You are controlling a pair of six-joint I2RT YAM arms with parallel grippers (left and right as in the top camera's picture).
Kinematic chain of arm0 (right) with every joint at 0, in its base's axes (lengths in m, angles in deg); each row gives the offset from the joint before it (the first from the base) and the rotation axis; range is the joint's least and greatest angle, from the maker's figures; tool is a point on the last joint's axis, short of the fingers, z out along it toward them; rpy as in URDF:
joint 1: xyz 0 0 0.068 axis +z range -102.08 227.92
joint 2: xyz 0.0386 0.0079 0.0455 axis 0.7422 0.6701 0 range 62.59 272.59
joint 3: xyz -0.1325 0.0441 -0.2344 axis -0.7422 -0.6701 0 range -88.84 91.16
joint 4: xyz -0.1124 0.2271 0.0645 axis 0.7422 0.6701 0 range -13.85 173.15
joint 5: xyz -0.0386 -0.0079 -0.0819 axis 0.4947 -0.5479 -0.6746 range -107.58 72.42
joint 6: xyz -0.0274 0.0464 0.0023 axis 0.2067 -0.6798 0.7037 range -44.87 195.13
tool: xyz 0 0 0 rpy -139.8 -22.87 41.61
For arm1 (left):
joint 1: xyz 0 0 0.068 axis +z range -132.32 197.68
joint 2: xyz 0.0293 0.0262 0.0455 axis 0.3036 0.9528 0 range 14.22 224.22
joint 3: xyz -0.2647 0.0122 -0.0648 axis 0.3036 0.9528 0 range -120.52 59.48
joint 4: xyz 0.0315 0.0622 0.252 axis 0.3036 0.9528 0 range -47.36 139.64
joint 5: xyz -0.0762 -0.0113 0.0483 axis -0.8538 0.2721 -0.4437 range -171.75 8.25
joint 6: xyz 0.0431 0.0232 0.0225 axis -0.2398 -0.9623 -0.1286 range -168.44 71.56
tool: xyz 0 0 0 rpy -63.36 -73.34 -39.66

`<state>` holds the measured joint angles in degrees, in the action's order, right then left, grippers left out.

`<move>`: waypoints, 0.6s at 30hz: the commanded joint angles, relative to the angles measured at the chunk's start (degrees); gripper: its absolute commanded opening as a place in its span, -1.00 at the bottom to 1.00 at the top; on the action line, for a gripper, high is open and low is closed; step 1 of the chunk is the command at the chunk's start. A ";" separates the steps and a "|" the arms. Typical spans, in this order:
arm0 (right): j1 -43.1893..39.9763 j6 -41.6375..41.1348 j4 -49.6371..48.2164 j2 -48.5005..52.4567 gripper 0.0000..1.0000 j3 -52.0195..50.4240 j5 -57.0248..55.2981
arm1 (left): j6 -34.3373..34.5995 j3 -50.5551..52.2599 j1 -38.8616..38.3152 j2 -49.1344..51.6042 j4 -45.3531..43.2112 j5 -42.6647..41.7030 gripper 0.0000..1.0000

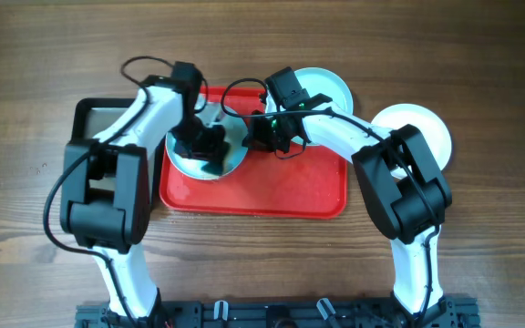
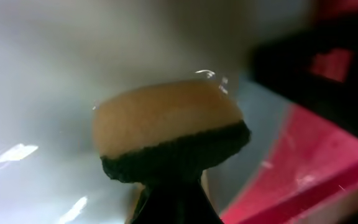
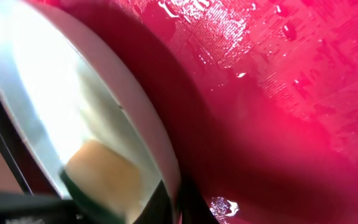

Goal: Clean dirty plates on tray and stack at the side

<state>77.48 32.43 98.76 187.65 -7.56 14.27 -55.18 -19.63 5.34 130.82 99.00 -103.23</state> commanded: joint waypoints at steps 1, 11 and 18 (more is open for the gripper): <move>0.52 -0.76 0.17 2.99 -0.91 -0.39 0.20 | -3.65 1.16 -0.87 1.60 -6.10 -9.46 -0.92; 0.52 -0.57 0.39 2.99 -0.91 -0.39 0.15 | 23.15 1.16 -0.68 1.60 -28.22 34.36 -0.92; 0.52 -0.52 0.39 2.99 -0.91 -0.39 0.17 | 27.76 1.16 -0.74 1.60 -14.12 36.87 -0.92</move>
<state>77.44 31.47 98.23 188.00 -7.19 14.45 -30.14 -19.67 3.63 130.97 78.37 -71.99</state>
